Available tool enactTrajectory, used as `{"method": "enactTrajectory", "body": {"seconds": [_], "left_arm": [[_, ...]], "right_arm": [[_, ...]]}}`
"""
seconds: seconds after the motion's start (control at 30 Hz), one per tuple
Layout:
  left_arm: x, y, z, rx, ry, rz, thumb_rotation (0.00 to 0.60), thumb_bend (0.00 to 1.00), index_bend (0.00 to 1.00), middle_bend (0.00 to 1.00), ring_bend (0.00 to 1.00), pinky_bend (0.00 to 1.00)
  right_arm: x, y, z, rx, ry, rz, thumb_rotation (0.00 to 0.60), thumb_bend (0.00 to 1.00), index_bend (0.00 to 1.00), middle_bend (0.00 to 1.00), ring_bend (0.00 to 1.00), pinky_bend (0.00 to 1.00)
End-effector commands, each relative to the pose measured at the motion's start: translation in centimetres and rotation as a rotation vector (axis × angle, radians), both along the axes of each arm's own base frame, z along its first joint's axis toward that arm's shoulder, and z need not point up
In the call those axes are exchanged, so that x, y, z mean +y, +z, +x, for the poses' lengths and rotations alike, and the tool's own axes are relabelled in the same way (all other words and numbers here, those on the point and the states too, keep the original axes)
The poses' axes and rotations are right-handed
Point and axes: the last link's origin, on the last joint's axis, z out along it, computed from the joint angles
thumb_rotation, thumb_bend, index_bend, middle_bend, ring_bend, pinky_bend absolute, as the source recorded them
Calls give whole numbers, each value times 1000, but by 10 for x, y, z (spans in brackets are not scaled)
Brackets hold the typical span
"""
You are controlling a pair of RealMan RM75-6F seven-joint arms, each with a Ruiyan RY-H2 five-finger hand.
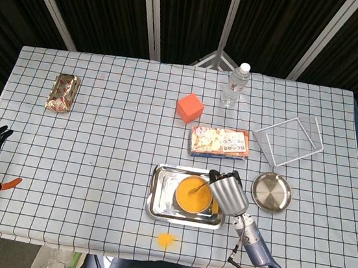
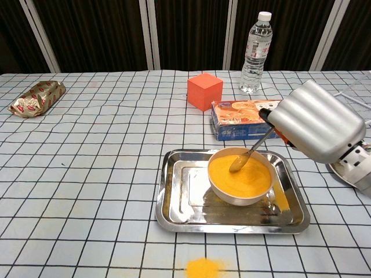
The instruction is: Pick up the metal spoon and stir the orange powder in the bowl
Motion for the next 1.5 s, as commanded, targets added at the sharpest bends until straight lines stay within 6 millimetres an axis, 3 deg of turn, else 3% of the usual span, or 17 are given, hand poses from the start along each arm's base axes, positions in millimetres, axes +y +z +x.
{"method": "enactTrajectory", "body": {"seconds": [0.03,0.2,0.8,1.5], "left_arm": [[0,0,0,0,1,1,600,0,0,0,0,0],[0,0,0,1,0,0,600,0,0,0,0,0],[-1,-2,2,6,-7,-3,600,0,0,0,0,0],[0,-1,1,4,2,-3,600,0,0,0,0,0]], "right_arm": [[-3,1,-1,8,-2,-6,600,743,813,1000,1000,974],[-4,4,-4,21,-3,-10,600,743,813,1000,1000,974],[25,10,-7,29,37,28,600,744,813,1000,1000,974],[16,-5,-13,4,-40,47,600,743,815,1000,1000,974]]}}
